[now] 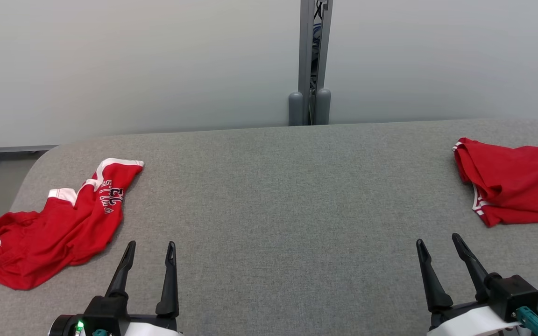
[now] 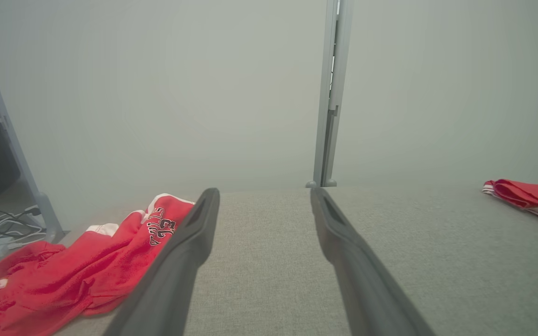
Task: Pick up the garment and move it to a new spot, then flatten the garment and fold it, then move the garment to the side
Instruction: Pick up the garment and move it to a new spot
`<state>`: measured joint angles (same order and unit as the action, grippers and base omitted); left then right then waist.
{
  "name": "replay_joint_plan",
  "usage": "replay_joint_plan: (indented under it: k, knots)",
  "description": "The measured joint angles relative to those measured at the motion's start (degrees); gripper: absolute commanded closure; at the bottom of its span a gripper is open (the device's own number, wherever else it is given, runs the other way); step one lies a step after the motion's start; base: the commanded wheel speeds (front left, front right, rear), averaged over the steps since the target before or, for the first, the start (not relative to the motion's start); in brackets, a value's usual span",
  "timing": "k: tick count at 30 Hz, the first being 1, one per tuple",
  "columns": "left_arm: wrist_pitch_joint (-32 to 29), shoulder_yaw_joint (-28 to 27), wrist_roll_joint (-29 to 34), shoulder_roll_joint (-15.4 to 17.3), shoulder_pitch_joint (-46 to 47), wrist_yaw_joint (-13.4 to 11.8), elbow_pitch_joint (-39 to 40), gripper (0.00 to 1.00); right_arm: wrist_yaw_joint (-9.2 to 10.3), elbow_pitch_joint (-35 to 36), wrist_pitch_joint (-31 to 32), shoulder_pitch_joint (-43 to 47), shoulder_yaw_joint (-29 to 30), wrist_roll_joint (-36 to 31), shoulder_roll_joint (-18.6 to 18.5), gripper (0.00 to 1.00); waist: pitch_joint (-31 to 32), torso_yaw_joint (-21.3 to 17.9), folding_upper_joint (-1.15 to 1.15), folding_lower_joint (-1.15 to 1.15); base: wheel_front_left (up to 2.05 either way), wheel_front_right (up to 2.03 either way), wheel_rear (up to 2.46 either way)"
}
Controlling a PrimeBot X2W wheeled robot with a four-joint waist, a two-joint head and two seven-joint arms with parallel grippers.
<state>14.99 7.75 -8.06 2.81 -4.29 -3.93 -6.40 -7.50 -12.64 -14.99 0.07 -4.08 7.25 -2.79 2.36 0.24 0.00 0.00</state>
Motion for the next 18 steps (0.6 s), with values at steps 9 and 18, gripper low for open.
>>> replay_joint_plan:
  k: [9, 18]
  knots:
    - [0.00, -0.10, -0.37, 0.00, 0.08, -0.19, 0.38, 0.00, 0.00, 0.16, 0.00, 0.40, -0.82, -0.10, -0.01, 0.00, -0.34, 3.11, 0.00, 0.00, 0.00, 0.00, 0.00]
    - [0.00, -0.44, -0.10, 0.01, 0.01, -0.67, 1.62, 0.00, 0.00, 0.36, 0.00, 1.41, -2.31, 0.29, 0.00, 0.00, -0.21, 9.37, 0.00, 0.00, 0.00, 0.00, 0.00]
